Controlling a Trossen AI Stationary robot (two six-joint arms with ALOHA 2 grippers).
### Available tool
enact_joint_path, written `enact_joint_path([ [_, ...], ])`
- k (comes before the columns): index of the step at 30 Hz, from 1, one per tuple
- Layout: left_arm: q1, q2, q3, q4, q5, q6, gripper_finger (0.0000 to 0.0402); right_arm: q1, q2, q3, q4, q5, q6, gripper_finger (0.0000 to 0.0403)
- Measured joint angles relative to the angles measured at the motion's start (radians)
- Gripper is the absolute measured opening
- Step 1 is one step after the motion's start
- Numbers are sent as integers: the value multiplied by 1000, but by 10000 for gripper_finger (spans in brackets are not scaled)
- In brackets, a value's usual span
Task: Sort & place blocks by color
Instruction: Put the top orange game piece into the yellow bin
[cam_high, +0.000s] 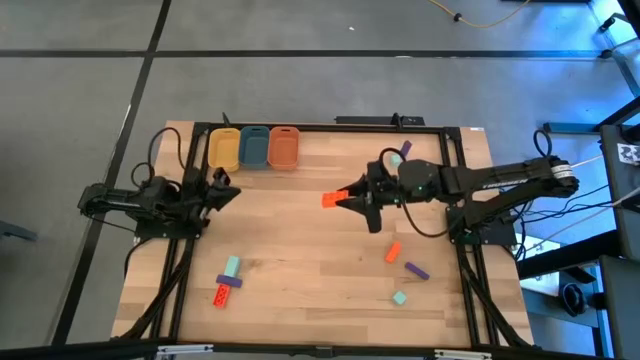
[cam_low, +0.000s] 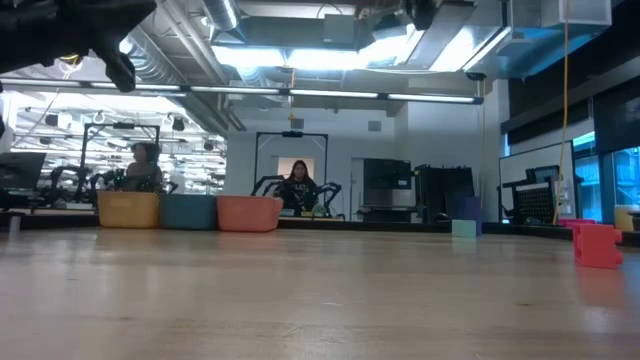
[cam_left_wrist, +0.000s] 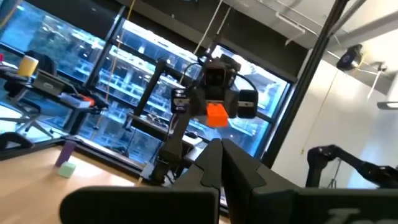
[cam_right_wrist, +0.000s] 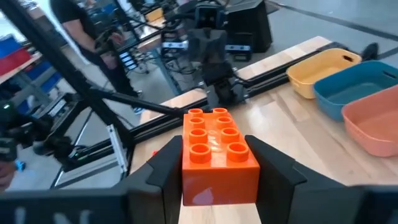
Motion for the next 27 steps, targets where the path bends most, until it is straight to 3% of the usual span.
enact_joint_path([
  [4,0,0,0,15,-53,-6,0,0,0,0,6,-4,18,144],
  [9,0,1,1,124,-247,-26,0,0,0,0,16,22,44,144],
  [12,0,31,55,98,-254,-26,0,-1,0,0,16,23,45,144],
  [17,0,200,288,-145,-233,32,26,-14,0,0,17,23,64,144],
  [22,0,445,553,-397,-206,142,86,-32,0,0,37,16,42,144],
  [27,0,656,712,-464,-195,156,161,-39,0,0,42,-10,12,144],
])
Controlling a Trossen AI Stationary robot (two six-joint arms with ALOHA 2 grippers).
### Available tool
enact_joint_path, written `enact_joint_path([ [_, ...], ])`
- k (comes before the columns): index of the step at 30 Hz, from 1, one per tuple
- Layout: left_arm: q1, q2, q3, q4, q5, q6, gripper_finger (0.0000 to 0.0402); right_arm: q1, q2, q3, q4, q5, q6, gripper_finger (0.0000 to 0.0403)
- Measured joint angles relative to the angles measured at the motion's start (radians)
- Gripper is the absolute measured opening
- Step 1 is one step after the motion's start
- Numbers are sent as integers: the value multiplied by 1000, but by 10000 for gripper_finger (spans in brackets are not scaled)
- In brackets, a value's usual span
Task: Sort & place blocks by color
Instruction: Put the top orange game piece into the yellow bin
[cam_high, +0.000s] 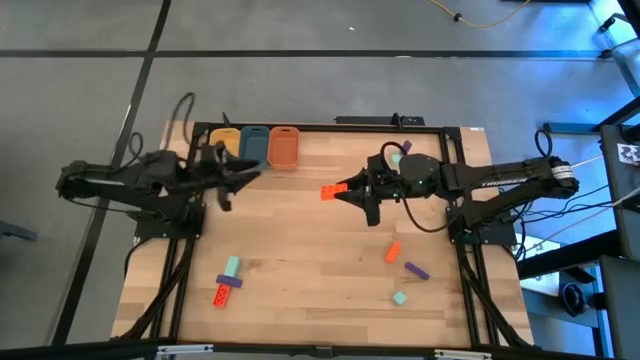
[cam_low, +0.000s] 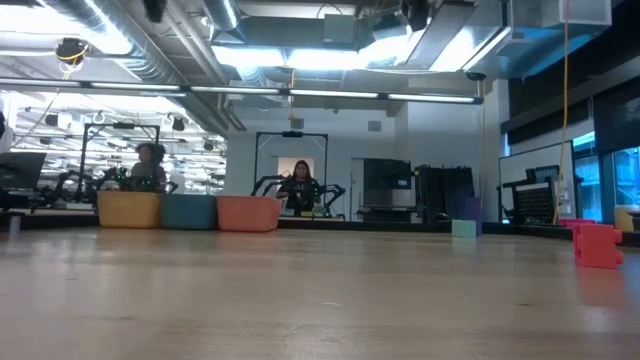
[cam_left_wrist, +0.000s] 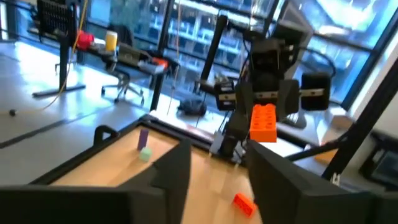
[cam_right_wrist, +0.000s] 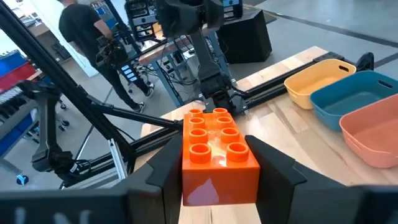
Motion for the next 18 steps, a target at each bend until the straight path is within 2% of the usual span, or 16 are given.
enact_joint_path([
  [6,0,223,87,18,26,1,228,0,0,0,0,-3,-43,144],
  [8,0,284,95,79,72,4,240,0,0,0,1,-3,-50,144],
  [13,0,439,97,309,240,5,247,0,0,0,11,-3,-83,144],
  [18,0,554,97,456,219,5,247,0,0,0,28,-5,-101,144],
])
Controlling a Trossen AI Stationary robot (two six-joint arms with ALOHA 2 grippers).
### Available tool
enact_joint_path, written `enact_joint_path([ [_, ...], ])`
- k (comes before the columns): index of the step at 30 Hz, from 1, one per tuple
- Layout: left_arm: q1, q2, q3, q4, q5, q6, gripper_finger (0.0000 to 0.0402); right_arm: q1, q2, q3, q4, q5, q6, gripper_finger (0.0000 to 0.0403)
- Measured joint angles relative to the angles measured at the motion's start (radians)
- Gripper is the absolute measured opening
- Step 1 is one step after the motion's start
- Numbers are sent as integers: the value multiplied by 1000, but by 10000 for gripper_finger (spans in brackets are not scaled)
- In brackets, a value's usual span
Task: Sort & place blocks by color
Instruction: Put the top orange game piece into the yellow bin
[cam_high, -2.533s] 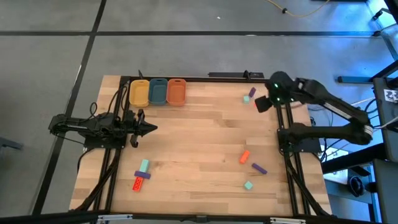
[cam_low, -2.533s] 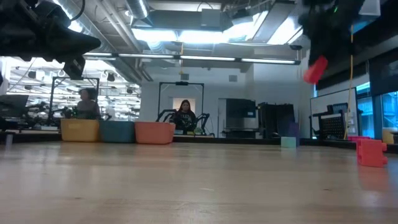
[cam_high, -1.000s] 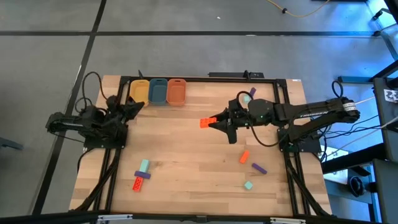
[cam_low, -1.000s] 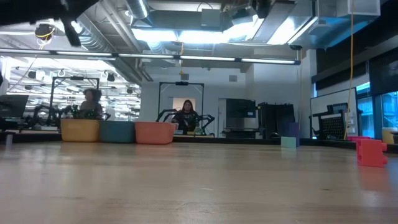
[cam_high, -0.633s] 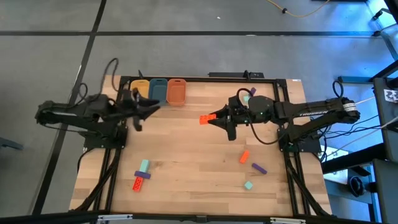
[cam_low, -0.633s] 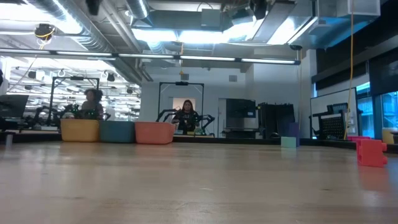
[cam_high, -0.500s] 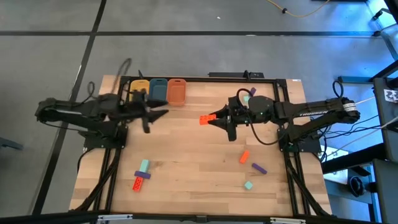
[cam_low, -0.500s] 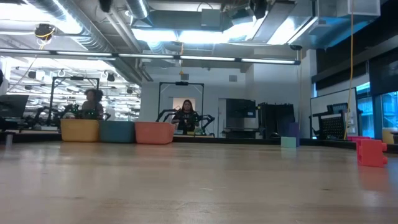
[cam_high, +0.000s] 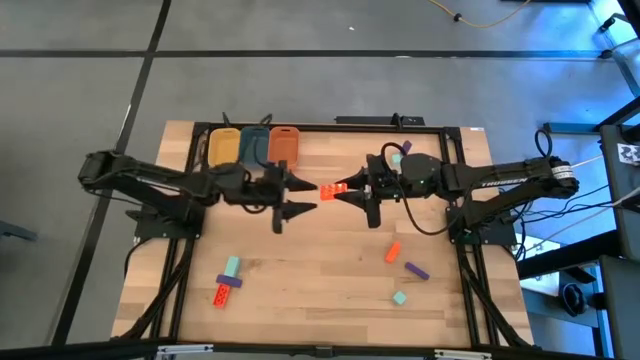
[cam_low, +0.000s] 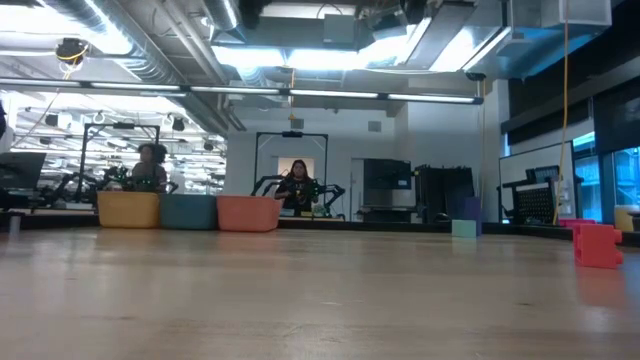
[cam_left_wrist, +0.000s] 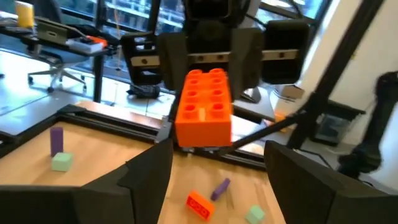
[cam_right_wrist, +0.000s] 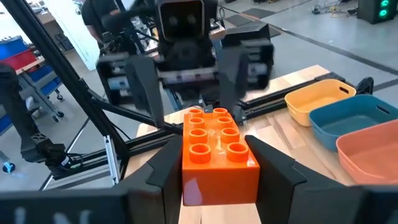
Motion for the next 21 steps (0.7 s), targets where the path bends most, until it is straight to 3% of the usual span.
enact_joint_path([
  [5,0,59,0,71,-62,0,246,0,0,0,-1,-15,-2,144],
  [21,9,77,0,158,1,69,244,0,0,0,1,-16,-31,144],
])
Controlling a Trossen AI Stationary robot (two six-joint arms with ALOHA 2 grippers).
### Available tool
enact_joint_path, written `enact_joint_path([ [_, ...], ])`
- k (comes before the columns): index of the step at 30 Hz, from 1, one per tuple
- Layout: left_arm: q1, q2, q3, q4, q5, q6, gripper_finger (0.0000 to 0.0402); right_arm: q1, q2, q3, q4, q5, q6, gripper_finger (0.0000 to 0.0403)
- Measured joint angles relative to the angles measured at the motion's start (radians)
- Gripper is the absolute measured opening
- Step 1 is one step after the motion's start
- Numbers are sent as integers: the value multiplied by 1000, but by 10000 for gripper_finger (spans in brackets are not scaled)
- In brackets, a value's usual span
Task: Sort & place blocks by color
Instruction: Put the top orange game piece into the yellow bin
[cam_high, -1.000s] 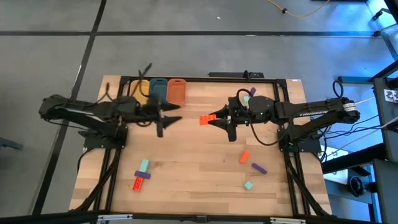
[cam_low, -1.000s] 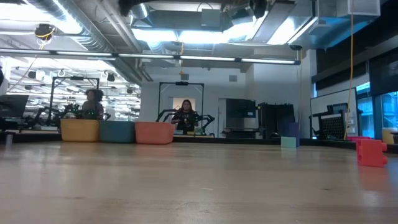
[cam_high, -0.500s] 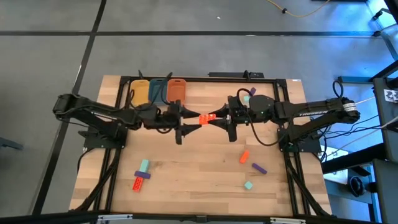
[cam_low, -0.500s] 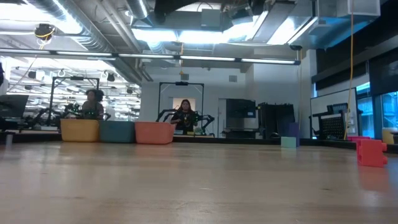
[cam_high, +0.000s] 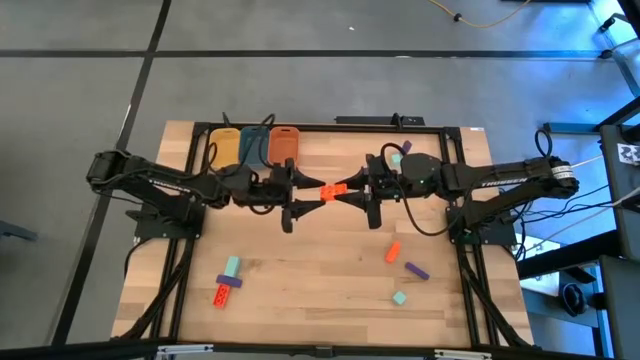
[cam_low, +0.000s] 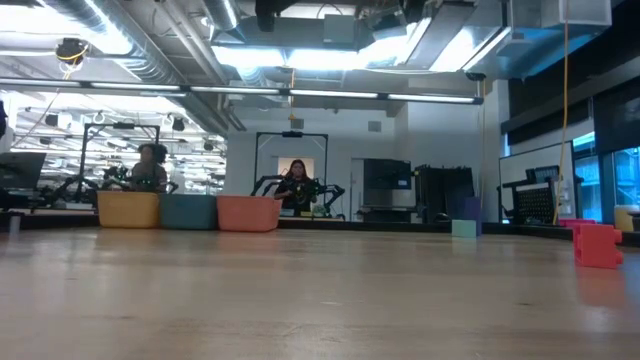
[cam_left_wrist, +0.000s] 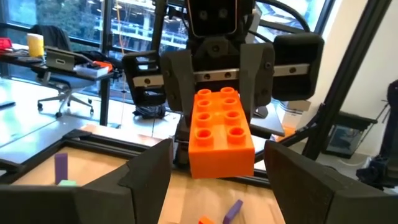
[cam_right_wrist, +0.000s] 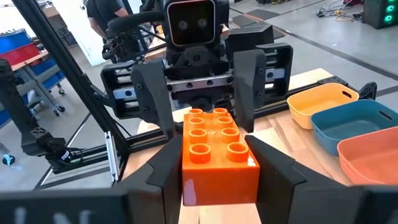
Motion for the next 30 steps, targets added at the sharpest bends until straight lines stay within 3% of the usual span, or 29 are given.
enact_joint_path([
  [26,1,59,-1,112,-6,0,226,0,0,0,14,-7,-21,144],
  [30,2,59,-1,112,-21,0,206,0,0,0,13,-7,-23,144],
])
